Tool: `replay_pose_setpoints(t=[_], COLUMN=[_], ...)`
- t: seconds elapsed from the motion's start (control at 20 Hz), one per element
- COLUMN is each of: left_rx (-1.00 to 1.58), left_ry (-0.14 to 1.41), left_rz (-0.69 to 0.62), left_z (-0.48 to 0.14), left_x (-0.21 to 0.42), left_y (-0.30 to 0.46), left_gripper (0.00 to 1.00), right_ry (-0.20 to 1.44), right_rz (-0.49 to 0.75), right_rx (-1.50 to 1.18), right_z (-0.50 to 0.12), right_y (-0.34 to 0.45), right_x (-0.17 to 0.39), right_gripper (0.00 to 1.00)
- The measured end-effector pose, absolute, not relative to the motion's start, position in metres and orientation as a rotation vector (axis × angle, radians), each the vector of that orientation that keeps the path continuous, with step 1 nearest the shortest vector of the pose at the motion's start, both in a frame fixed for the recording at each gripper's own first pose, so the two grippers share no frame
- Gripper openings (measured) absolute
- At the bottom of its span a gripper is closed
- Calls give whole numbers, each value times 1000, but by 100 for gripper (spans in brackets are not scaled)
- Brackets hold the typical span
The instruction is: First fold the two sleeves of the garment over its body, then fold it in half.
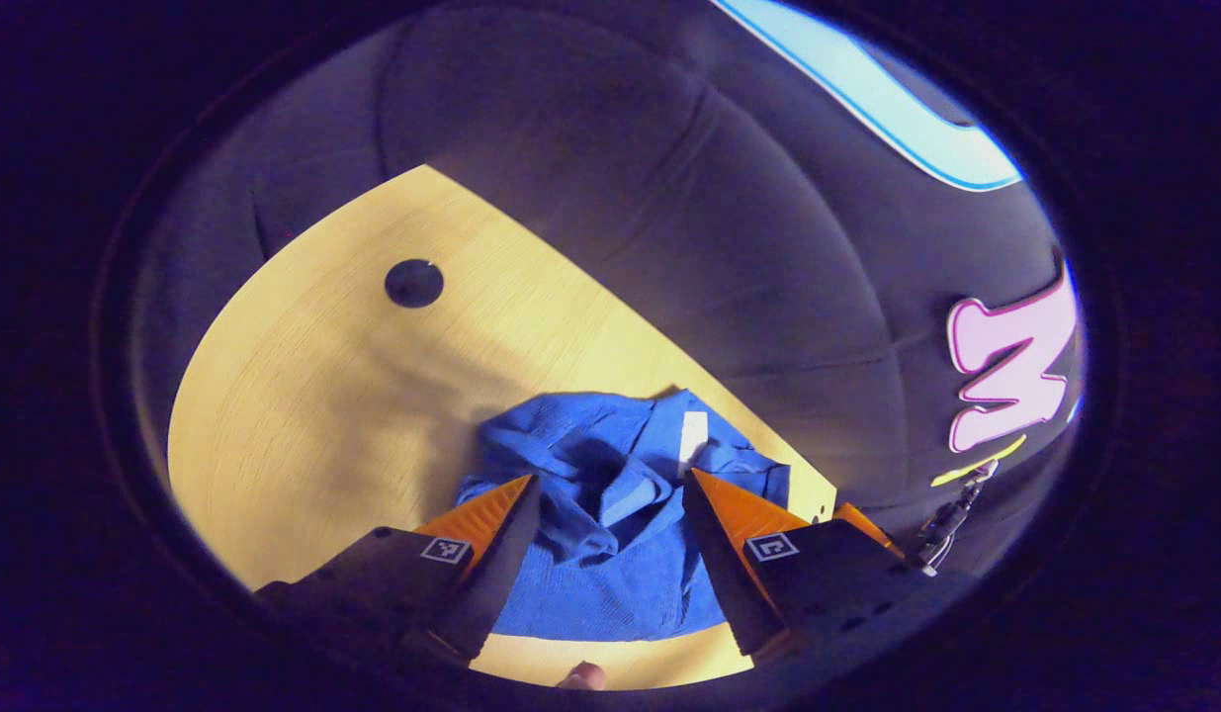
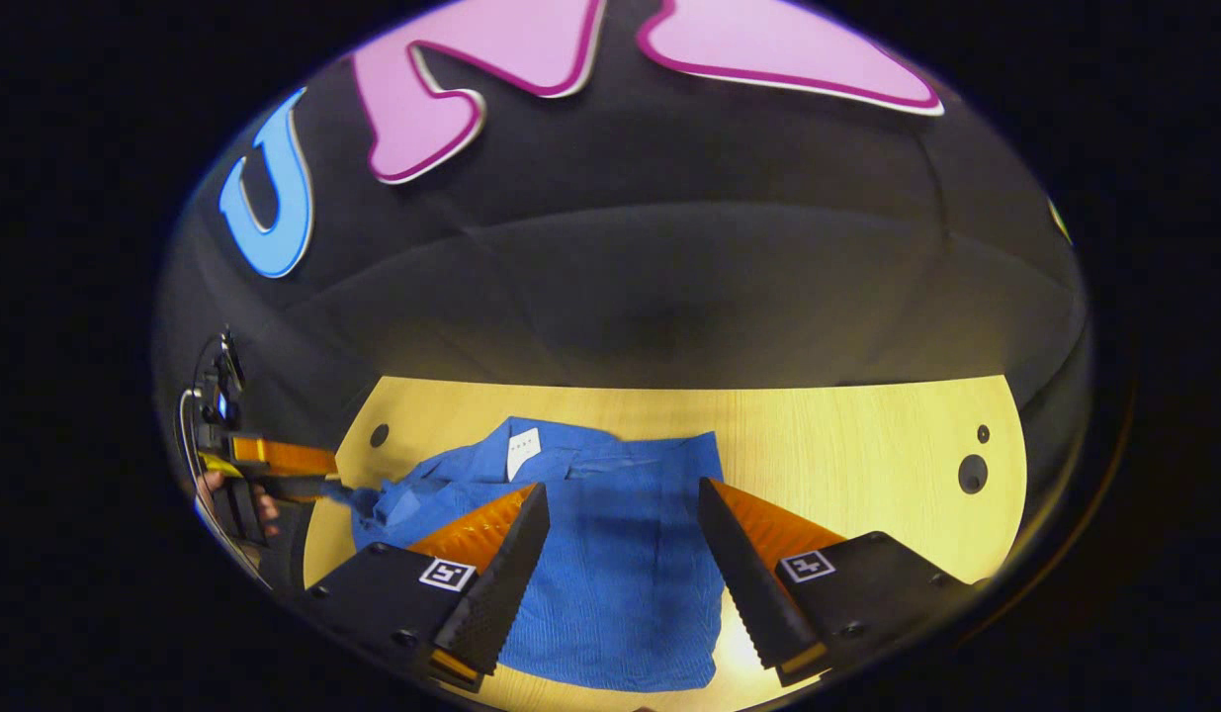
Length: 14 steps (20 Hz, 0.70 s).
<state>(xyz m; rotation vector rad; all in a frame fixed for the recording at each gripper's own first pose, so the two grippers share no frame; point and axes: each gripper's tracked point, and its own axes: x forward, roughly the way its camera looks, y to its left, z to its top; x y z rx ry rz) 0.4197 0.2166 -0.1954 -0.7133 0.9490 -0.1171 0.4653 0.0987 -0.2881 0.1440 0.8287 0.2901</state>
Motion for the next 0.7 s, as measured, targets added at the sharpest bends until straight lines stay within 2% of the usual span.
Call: replay_pose_setpoints(t=[0.15, 0.3, 0.7], left_rx=[-623, -440, -87], left_ry=[790, 715, 509], left_rz=[-143, -96, -55], left_z=[-148, -114, -35], left_x=[425, 413, 310], left_y=[219, 225, 188], left_gripper=[84, 84, 85], right_ry=[763, 657, 419], right_rz=[330, 369, 394], right_rx=[82, 17, -45], right_z=[-267, -234, -116], right_y=[110, 119, 135], right_x=[453, 440, 345], right_gripper=[96, 96, 96])
